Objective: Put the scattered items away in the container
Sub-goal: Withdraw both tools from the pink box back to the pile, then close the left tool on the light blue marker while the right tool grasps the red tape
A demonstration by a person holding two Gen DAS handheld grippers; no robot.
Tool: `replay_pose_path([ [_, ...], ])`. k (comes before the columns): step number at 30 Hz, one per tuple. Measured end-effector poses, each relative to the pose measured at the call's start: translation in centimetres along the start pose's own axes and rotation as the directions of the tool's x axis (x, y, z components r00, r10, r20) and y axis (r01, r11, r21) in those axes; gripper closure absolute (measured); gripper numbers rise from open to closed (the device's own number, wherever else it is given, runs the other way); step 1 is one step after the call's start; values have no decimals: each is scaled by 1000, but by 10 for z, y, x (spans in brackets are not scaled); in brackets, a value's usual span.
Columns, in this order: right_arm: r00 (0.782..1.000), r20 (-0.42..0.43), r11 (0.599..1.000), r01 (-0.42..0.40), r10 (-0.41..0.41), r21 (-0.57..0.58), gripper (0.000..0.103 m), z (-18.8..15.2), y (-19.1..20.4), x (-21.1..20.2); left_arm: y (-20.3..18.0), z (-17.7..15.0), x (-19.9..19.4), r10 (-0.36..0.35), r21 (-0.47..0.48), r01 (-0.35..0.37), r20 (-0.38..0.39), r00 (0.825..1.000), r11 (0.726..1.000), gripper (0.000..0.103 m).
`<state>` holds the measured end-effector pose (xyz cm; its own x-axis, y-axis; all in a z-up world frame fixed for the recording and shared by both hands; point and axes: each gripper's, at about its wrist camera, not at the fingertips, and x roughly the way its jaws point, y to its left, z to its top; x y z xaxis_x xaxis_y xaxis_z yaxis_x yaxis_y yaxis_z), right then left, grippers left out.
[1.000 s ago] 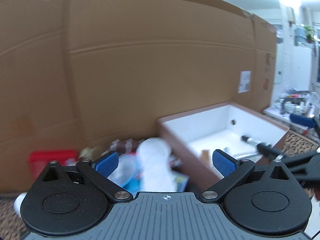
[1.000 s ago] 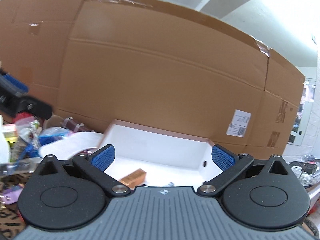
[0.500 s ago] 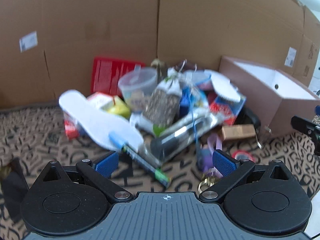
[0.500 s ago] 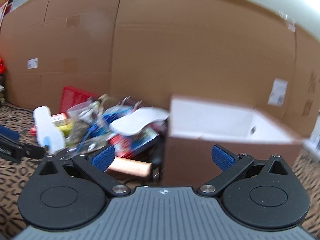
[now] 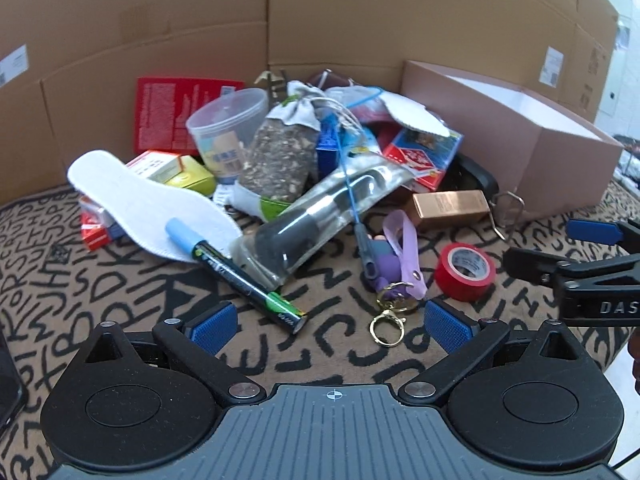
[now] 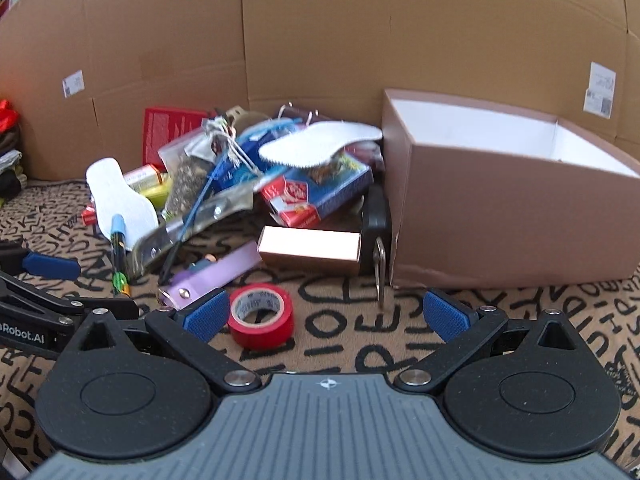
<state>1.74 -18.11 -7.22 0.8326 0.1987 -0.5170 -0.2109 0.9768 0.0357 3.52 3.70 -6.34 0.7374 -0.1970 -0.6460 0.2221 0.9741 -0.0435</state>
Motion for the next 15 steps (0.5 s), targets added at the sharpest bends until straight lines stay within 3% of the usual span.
replay_pose_path([
  [8,999,-30,1000,-11,11,-3,5,-2,1,12,2,1,4,-48,-10,48,-8,999,999,2],
  [15,998,-57,999,-38,39,24,24,-2,0,25,22,1,6,-19,-87,17,-23,1000,996,2],
])
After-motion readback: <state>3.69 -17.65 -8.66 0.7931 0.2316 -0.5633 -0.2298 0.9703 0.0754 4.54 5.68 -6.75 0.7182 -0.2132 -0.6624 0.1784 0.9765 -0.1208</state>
